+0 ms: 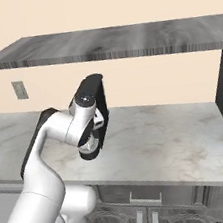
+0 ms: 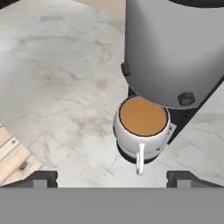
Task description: Pick up the brewed coffee from the coffee machine and place it next to the breakfast plate on the dining counter.
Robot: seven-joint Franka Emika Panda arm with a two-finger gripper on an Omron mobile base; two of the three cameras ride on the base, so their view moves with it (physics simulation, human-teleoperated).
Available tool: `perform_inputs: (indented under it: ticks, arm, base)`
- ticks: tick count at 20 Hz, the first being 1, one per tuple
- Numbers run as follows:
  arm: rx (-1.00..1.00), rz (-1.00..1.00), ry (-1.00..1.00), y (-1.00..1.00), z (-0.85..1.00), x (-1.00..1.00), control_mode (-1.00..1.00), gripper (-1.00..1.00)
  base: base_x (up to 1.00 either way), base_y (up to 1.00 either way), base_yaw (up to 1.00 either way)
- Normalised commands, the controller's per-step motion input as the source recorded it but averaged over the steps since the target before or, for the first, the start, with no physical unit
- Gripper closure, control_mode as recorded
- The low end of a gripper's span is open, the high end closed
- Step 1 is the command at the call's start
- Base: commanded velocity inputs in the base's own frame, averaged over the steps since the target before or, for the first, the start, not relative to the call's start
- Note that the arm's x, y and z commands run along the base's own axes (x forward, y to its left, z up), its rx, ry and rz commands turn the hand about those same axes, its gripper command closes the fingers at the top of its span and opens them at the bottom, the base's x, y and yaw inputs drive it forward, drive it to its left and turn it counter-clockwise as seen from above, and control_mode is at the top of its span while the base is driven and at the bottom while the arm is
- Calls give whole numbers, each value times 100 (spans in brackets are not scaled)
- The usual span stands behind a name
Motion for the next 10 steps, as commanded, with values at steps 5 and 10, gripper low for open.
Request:
perform_inputs:
  ticks: [5,10]
  arm:
    - [0,8,-3,-5,-51,0,-100,-100]
    - [0,3,0,-1,-42,11,-100,-100]
  base:
    - [0,0,0]
    - [0,0,0]
